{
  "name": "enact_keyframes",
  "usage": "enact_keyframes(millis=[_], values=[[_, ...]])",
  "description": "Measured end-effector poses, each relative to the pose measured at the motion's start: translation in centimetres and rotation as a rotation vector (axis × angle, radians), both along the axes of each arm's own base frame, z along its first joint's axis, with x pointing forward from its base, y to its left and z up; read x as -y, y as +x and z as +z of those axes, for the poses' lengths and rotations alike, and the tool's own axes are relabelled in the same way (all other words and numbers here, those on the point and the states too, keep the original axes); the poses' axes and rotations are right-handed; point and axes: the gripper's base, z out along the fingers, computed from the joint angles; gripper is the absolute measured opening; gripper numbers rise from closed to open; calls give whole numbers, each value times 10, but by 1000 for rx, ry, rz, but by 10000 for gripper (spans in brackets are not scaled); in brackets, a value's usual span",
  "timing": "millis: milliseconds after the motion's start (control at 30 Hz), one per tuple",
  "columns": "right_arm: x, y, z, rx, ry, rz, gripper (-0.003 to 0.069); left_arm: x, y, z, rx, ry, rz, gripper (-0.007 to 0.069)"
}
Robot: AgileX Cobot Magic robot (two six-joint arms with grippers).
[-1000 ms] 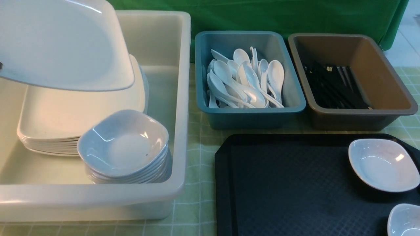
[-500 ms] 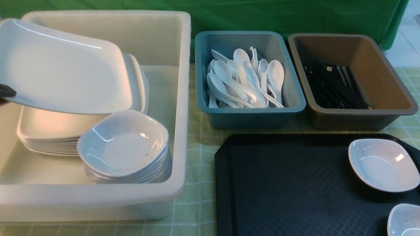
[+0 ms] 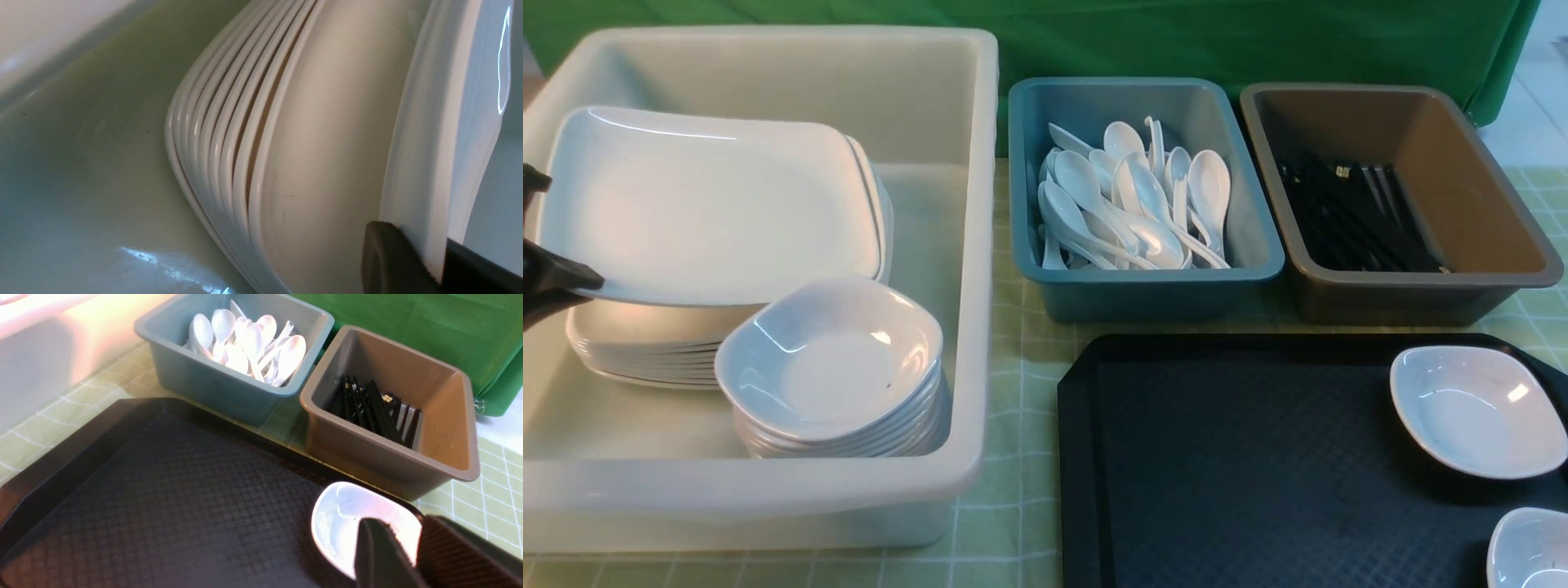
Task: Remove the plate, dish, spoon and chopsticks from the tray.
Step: Use the left arm to put the plate into the large storage box on the left
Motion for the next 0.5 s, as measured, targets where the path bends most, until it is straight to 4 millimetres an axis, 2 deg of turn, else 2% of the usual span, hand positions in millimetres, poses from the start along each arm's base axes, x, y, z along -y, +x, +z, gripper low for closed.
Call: enact_keyframes(millis=[300,467,500], values=[[0,0,0,0,0,0,157,0,-1,0,2,65,-82,57],[0,0,0,0,0,0,159,2,-6,-4,-52,126,-183,203],[0,0,0,0,0,0,160,2,-8,-6,-72,149,-208,253]])
